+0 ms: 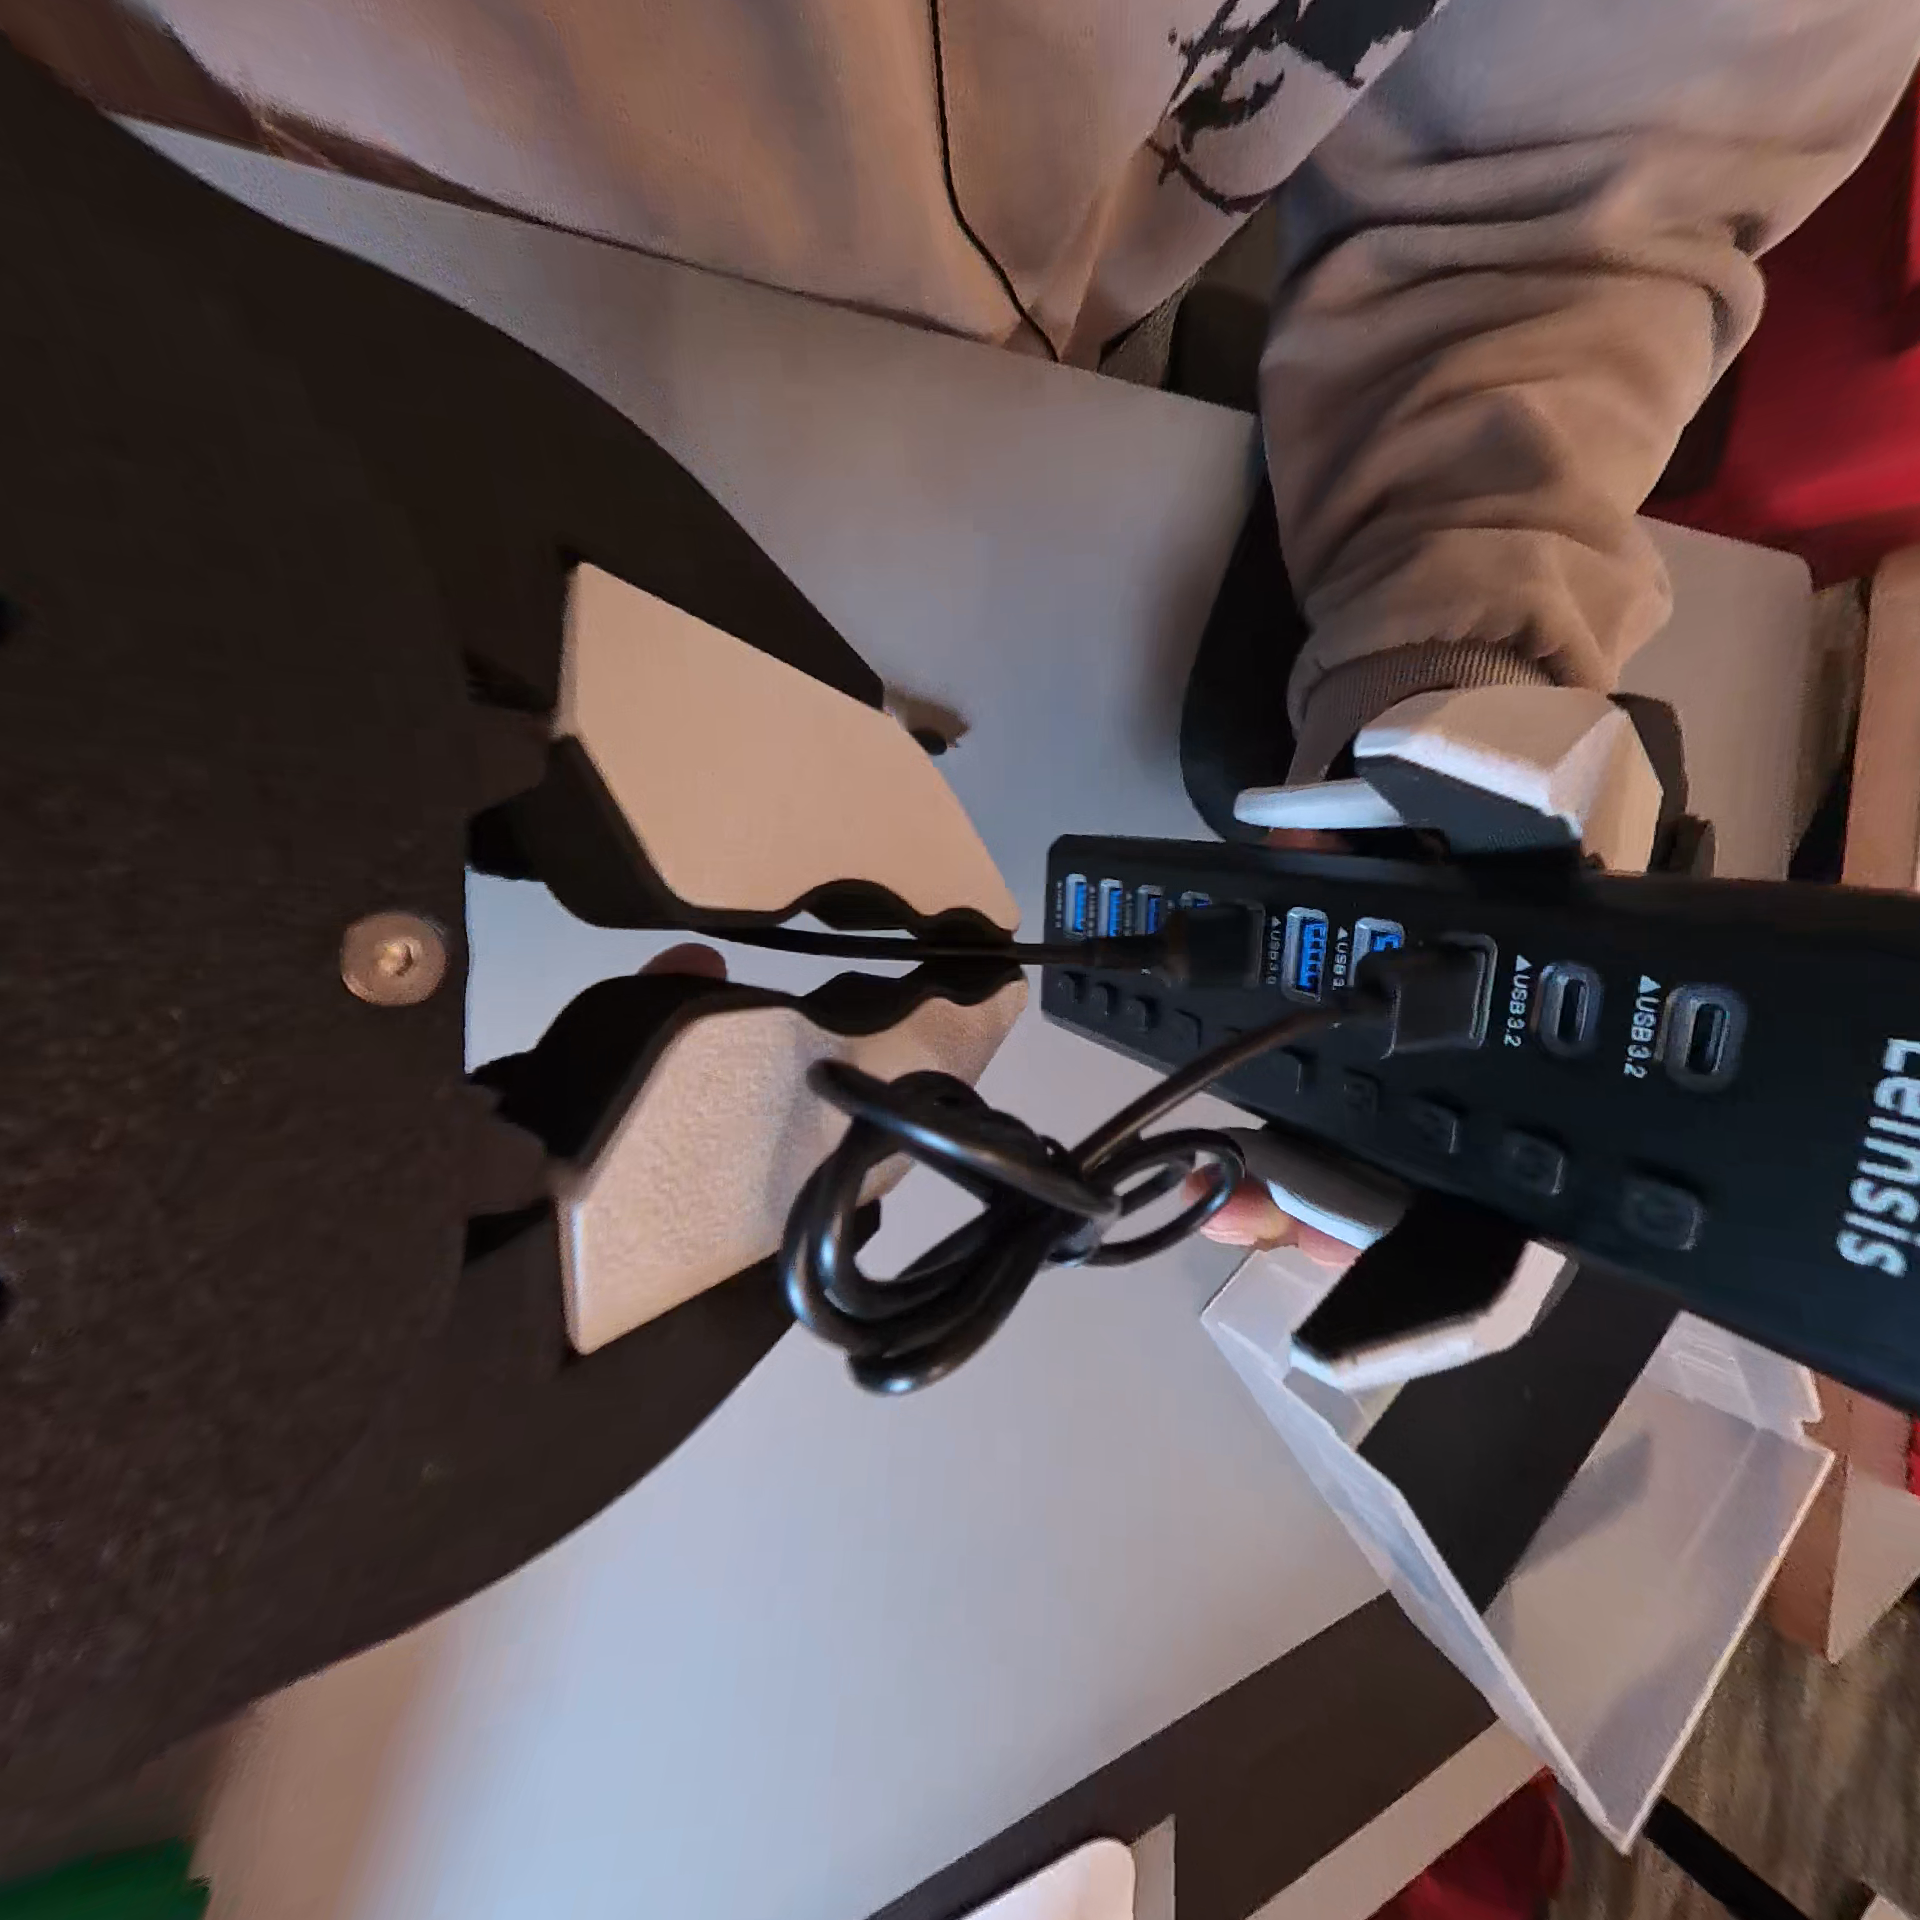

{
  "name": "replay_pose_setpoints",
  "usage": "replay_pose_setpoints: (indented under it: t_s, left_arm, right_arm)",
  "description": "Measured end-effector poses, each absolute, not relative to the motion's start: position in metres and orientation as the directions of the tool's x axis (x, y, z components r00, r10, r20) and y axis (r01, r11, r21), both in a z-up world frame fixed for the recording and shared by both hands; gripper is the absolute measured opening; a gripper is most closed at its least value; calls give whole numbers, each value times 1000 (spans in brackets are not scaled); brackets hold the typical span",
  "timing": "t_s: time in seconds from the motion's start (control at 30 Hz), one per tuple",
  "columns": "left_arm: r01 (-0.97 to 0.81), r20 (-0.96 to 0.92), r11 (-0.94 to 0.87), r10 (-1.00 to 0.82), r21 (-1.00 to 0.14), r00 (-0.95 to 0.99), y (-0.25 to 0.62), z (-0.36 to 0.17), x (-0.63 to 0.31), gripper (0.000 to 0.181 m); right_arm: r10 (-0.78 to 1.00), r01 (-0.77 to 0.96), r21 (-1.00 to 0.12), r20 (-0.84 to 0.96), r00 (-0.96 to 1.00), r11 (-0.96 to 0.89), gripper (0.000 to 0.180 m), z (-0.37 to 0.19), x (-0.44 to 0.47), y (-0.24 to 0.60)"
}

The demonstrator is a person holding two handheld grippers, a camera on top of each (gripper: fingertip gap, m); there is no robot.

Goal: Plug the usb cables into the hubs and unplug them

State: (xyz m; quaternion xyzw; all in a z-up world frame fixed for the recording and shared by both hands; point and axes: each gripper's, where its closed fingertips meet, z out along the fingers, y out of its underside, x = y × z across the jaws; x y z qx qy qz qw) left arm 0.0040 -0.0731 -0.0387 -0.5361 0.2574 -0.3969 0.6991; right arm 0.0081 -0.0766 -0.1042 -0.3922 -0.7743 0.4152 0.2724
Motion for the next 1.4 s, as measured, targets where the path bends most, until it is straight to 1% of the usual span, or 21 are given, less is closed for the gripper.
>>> replay_pose_setpoints:
  t_s: [0.17,0.3,0.43,0.5,0.57,0.6,0.63,0.7,0.77,0.83,0.93,0.97,1.03,1.2,1.23,1.3,1.4]
  left_arm:
    - [255,100,64,-808,-965,580,-65,-48,-1,72]
    - [212,134,-4,-787,-977,603,-53,-64,4,71]
    - [194,141,-25,-780,-981,610,-50,-70,8,72]
    - [207,158,-38,-784,-978,601,-50,-70,8,72]
    - [247,175,-27,-783,-969,597,-52,-65,4,72]
    - [274,191,-30,-788,-961,585,-53,-61,2,72]
    - [298,204,-30,-795,-954,572,-55,-57,1,72]
    - [331,213,-21,-802,-943,557,-57,-52,1,72]
    - [334,210,-18,-808,-942,550,-58,-50,3,72]
    - [330,203,-14,-813,-944,545,-58,-50,7,72]
    - [326,192,-6,-819,-945,541,-59,-49,12,72]
    - [321,187,-4,-819,-947,543,-59,-49,13,72]
    - [296,171,2,-813,-955,556,-59,-51,12,72]
    - [278,195,-38,-803,-960,563,-57,-54,8,70]
    - [290,201,-31,-793,-956,576,-57,-52,3,72]
    - [291,201,-16,-759,-957,619,-53,-49,-10,74]
    - [258,181,10,-688,-966,702,-45,-52,-29,69]
  right_arm:
    - [828,390,-852,86,-554,349,2,-80,13,-65]
    - [818,466,-776,111,-564,426,2,-68,19,-47]
    - [806,498,-729,124,-578,469,2,-61,21,-39]
    - [800,506,-725,102,-592,467,2,-62,21,-39]
    - [794,484,-754,82,-602,445,3,-63,19,-42]
    - [797,470,-773,74,-600,426,8,-65,17,-43]
    - [798,463,-787,59,-600,407,24,-69,15,-45]
    - [790,472,-781,45,-612,409,52,-87,14,-52]
    - [782,462,-794,28,-623,397,64,-103,11,-62]
    - [788,439,-837,-14,-616,328,76,-115,4,-74]
    - [807,357,-909,-39,-589,216,65,-121,-12,-87]
    - [806,325,-924,-33,-592,201,61,-120,-15,-91]
    - [813,309,-928,-11,-583,208,60,-122,-19,-92]
    - [812,381,-891,-24,-584,247,60,-119,-9,-80]
    - [822,392,-883,-13,-569,258,60,-115,-5,-72]
    - [850,422,-874,-21,-526,240,59,-103,4,-49]
    - [912,467,-862,-17,-411,195,58,-72,18,2]
